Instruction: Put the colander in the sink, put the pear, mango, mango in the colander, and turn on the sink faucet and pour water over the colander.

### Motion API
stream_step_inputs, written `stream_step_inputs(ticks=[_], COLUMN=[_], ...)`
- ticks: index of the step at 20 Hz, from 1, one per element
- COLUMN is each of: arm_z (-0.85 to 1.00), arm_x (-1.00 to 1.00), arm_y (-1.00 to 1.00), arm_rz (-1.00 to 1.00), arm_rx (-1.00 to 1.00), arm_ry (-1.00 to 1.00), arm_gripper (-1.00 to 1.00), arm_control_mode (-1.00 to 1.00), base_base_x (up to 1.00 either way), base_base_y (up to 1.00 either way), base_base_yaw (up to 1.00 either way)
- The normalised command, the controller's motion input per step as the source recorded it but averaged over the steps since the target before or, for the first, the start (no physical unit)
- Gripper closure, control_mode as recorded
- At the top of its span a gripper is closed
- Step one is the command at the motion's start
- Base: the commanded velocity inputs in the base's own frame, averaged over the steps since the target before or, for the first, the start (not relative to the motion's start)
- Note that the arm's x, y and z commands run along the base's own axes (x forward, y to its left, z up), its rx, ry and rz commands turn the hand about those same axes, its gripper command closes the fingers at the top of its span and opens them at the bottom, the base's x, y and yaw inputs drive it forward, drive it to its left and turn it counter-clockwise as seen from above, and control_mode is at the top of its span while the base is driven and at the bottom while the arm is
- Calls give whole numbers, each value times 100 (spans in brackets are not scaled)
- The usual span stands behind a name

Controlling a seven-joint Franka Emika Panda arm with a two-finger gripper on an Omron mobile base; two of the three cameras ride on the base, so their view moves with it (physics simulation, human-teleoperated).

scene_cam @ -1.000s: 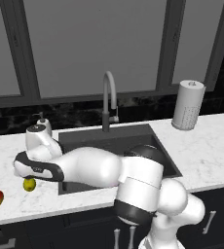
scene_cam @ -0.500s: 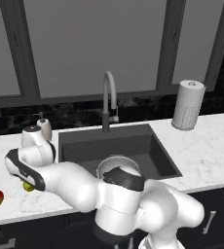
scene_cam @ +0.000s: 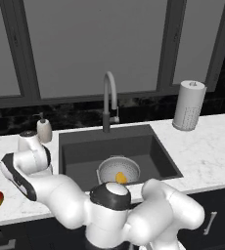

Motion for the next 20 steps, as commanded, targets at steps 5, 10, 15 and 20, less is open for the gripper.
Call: stream_step_inputs(ticks=[5,10,15,20], arm_z=[-33,-32,-16,13], arm_x=[9,-19,-18,-24], arm_y=[7,0,-24,-58], arm_rz=[0,-1,-2,0], arm_rx=[1,0,0,0], arm_ry=[0,16,15,3], arm_gripper=[-100,100,100,100], arm_control_mode=[-100,-100,-100,-100], base_base_x=[0,0,0,0], base_base_y=[0,0,0,0], base_base_yaw=[0,0,0,0])
